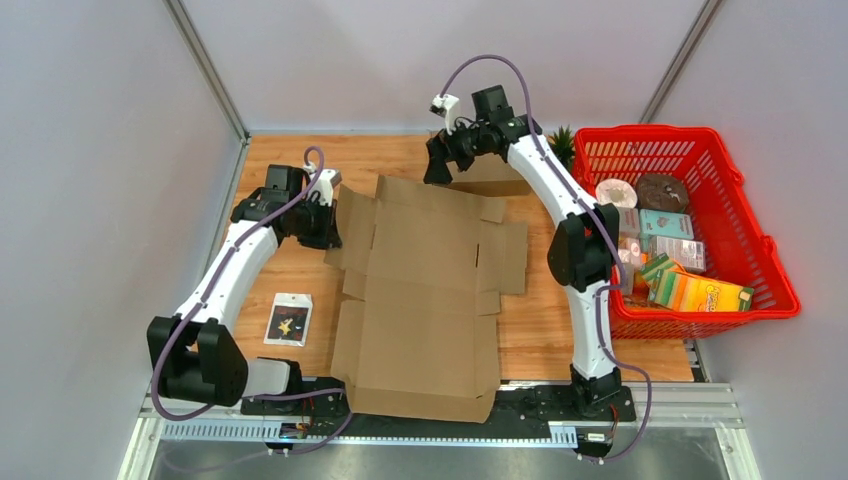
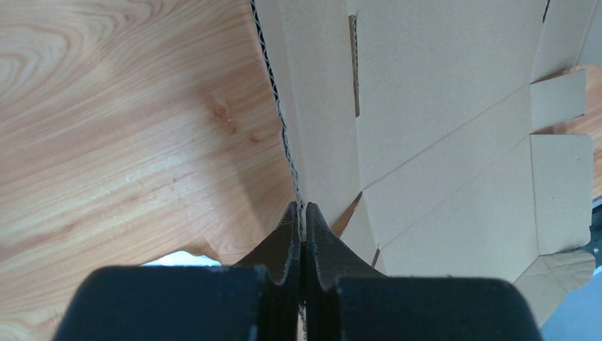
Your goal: Fold the paper box
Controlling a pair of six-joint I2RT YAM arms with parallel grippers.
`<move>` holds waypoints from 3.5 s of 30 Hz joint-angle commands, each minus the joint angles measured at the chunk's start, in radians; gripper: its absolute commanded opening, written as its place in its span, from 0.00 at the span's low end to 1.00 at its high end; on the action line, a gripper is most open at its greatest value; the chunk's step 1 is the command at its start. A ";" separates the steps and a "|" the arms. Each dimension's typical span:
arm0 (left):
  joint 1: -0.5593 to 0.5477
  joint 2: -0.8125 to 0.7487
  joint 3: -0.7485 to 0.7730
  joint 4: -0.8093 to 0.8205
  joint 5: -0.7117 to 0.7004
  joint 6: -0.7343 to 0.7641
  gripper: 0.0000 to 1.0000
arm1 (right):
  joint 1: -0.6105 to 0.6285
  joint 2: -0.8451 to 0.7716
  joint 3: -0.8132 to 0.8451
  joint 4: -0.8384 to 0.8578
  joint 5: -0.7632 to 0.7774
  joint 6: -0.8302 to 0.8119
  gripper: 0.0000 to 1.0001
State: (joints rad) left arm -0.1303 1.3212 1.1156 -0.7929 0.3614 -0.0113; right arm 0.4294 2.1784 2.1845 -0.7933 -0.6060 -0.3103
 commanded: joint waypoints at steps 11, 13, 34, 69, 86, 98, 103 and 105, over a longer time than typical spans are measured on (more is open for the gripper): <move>-0.080 -0.068 0.024 0.078 -0.022 0.145 0.00 | -0.008 0.153 0.058 0.088 -0.356 0.054 0.96; -0.081 -0.070 0.024 0.084 -0.041 0.146 0.00 | -0.009 0.156 0.064 0.063 -0.363 0.059 0.87; -0.095 -0.281 -0.033 0.348 0.019 -0.344 0.48 | -0.031 -0.460 -0.603 0.270 -0.044 0.410 0.00; -0.398 -0.074 0.035 0.431 -0.223 -0.407 0.41 | -0.011 -0.641 -0.700 0.212 0.032 0.340 0.00; -0.216 0.021 -0.206 0.636 -0.183 -0.591 0.08 | -0.009 -0.686 -0.729 0.266 0.029 0.459 0.00; -0.210 0.122 -0.183 0.583 -0.415 -0.719 0.03 | -0.009 -0.704 -0.753 0.296 0.011 0.467 0.00; -0.203 0.230 -0.154 0.687 -0.175 -0.753 0.03 | -0.009 -0.709 -0.758 0.310 0.000 0.474 0.00; -0.203 0.220 -0.184 0.786 -0.104 -0.776 0.02 | -0.009 -0.710 -0.759 0.312 0.003 0.474 0.00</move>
State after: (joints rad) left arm -0.3367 1.5471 0.9443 -0.1940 0.0864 -0.7261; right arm 0.4229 1.5181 1.4216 -0.5488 -0.5850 0.1432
